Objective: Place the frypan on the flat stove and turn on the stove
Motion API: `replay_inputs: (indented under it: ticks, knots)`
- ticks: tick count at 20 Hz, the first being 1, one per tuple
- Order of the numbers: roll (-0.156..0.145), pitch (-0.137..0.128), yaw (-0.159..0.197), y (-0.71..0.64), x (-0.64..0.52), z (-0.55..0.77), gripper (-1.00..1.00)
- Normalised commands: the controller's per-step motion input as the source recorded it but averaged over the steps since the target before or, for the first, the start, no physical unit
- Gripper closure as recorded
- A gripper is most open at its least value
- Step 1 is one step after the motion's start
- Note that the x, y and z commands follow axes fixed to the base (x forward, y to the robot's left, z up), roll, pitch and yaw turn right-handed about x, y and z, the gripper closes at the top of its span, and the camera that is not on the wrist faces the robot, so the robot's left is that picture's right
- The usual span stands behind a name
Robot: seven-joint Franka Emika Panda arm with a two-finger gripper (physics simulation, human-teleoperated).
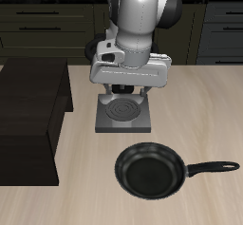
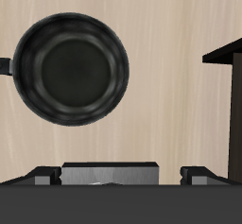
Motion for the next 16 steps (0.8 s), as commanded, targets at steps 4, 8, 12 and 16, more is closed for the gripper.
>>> replay_inputs:
  ticks: [4, 8, 12, 16]
  knots:
    - [-0.009, -0.024, 0.025, 0.06, 0.19, 0.07, -1.00]
    - [0.007, -0.052, 0.021, 0.12, 0.16, 0.19, -1.00]
    - [0.010, -0.030, -0.013, 0.05, 0.12, 0.12, -1.00]
    - [0.014, -0.044, -0.040, 0.03, 0.17, 0.17, -1.00]
